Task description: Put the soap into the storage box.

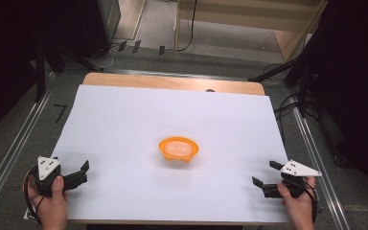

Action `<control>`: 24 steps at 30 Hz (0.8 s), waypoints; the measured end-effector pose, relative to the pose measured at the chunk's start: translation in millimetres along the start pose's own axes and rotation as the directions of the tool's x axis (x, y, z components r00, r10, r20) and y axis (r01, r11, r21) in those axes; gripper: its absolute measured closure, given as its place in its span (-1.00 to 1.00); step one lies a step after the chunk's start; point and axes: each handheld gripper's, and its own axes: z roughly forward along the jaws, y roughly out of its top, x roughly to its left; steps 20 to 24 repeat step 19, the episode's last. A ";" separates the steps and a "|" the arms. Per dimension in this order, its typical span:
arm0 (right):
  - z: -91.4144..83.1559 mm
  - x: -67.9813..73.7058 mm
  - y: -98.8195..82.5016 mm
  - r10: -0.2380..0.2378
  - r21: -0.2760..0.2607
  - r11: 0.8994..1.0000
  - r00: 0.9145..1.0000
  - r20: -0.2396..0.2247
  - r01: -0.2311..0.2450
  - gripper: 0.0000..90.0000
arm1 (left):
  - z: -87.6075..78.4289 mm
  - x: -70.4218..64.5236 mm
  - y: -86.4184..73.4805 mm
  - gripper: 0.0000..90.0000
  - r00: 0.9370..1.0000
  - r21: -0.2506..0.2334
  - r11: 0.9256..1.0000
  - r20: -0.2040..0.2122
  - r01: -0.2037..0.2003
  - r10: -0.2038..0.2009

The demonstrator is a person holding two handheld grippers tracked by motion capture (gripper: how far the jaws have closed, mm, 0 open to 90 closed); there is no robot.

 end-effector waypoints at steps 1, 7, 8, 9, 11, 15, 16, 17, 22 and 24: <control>-1.4 -1.1 -1.8 0.003 -0.005 1.000 1.000 0.001 -0.003 -0.93 | -0.1 0.1 0.0 -1.00 1.000 0.000 1.000 -0.001 -0.002 0.002; -10.0 -4.0 -9.1 0.041 -0.075 0.996 0.999 0.018 -0.040 -0.93 | 0.1 -0.1 0.0 -1.00 1.000 0.003 1.000 -0.001 -0.001 0.001; -10.6 -4.7 -9.9 0.044 -0.086 0.995 0.999 0.018 -0.043 -0.93 | 0.1 -0.1 0.0 -1.00 1.000 0.003 1.000 -0.001 -0.001 0.001; -11.3 -5.0 -10.4 0.051 -0.096 0.994 0.998 0.024 -0.049 -0.93 | 0.1 -0.1 0.0 -1.00 1.000 0.003 1.000 -0.001 -0.002 0.002; -11.8 -5.4 -11.2 0.054 -0.103 0.993 0.998 0.024 -0.051 -0.93 | 0.2 0.0 0.0 -1.00 1.000 0.003 1.000 -0.001 0.000 0.000; -12.5 -7.5 -12.5 0.070 -0.113 0.991 0.998 0.003 -0.069 -0.90 | 0.1 0.3 0.1 -1.00 1.000 0.003 1.000 0.001 0.001 -0.001; -12.6 -7.3 -12.5 0.073 -0.113 0.991 0.997 0.007 -0.072 -0.88 | 0.1 0.3 0.1 -1.00 1.000 0.003 1.000 0.002 0.002 -0.002; -12.2 -6.8 -12.4 0.070 -0.111 0.991 0.997 0.013 -0.068 -0.87 | 0.1 0.3 0.1 -1.00 1.000 0.004 1.000 0.002 0.002 -0.002; -11.3 -5.4 -12.0 0.060 -0.099 0.993 0.998 0.025 -0.058 -0.87 | 0.1 0.4 0.1 -1.00 1.000 0.005 1.000 0.001 0.002 -0.002; -11.3 -5.4 -12.0 0.060 -0.099 0.993 0.998 0.025 -0.058 -0.87 | 0.1 0.4 0.1 -1.00 1.000 0.005 1.000 0.001 0.002 -0.002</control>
